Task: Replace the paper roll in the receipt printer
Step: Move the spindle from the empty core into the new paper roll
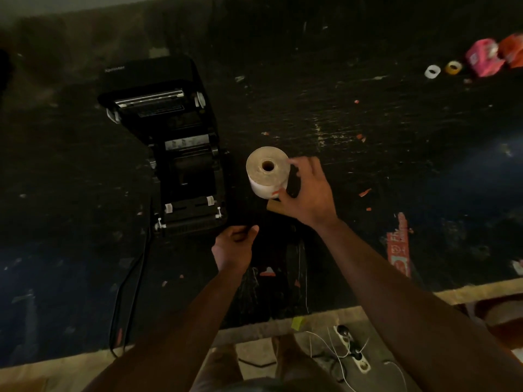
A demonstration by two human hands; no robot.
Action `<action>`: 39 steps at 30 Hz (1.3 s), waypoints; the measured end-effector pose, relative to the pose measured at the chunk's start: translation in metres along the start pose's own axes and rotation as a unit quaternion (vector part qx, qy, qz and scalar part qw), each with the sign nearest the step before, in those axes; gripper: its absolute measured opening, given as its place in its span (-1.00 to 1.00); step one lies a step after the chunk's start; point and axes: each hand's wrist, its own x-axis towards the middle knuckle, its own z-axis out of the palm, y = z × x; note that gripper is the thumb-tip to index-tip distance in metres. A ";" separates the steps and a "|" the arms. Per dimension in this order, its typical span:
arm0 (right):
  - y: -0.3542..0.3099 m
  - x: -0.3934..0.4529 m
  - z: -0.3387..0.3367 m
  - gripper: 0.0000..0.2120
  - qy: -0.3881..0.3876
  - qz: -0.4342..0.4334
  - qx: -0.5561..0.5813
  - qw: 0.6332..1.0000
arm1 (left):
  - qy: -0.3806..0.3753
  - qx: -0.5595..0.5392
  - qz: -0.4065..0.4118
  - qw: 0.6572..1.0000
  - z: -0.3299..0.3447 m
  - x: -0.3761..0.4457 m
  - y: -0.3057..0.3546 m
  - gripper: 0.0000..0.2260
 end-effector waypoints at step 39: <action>-0.143 0.046 -0.108 -0.50 -0.355 -0.195 -0.169 0.899 | -0.314 0.055 0.140 0.938 -0.111 -0.014 0.182 -0.40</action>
